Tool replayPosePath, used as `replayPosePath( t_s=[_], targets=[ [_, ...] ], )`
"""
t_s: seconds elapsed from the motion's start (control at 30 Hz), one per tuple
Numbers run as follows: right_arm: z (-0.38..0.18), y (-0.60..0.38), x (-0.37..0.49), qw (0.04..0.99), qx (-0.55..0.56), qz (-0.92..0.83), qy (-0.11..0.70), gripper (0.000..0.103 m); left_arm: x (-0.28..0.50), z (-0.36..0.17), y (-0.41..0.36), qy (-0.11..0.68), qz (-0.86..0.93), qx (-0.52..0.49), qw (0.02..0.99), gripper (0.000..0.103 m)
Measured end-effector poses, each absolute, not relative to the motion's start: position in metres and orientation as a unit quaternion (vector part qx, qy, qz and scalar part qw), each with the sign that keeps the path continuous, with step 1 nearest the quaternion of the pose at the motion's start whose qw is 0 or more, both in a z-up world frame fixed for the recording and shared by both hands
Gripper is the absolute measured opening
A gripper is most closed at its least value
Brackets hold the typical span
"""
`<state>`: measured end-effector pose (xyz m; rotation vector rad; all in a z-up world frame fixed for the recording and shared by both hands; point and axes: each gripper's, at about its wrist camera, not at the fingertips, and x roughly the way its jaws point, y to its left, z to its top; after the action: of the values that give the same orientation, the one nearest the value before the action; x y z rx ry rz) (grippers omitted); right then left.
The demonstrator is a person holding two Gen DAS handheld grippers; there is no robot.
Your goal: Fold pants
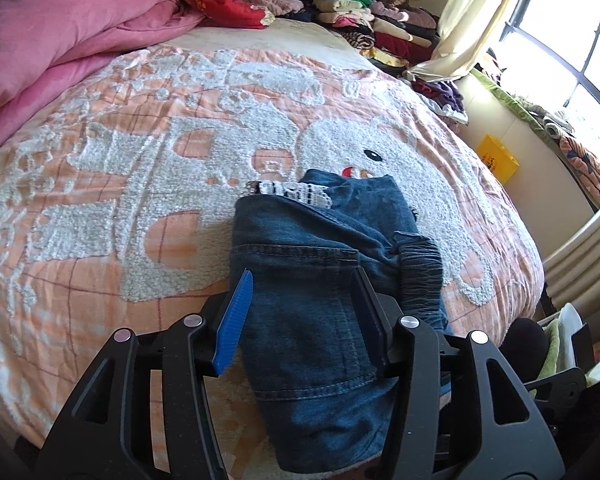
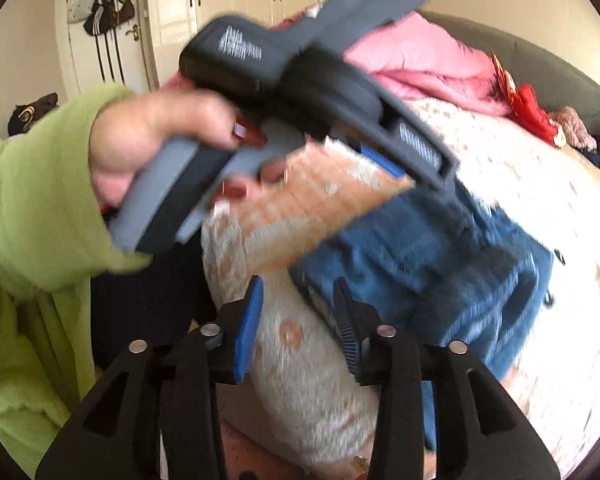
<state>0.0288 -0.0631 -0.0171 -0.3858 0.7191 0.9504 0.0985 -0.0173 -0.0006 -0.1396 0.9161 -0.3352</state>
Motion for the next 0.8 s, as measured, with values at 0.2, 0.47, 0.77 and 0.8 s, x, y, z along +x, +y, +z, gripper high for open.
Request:
replayPosePath(
  t_s=[0.2, 0.47, 0.77, 0.8],
  targets=[
    [-0.050, -0.028, 0.051, 0.787, -0.223, 0.440, 0.371, 0.047, 0.097, -0.004, -0.013, 0.443, -0.156, -0.072, 0.880, 0.043],
    [-0.043, -0.047, 0.039, 0.781, -0.183, 0.453, 0.389, 0.046, 0.090, 0.003, -0.008, 0.432, -0.154, -0.078, 0.885, 0.048],
    [0.004, -0.086, 0.025, 0.813, -0.137, 0.443, 0.353, 0.060, 0.073, 0.031, -0.004, 0.396, -0.145, -0.077, 0.903, 0.070],
    [0.010, -0.091, 0.025, 0.817, -0.138, 0.439, 0.348, 0.061, 0.071, 0.034, -0.003, 0.394, -0.144, -0.077, 0.905, 0.073]
  ],
)
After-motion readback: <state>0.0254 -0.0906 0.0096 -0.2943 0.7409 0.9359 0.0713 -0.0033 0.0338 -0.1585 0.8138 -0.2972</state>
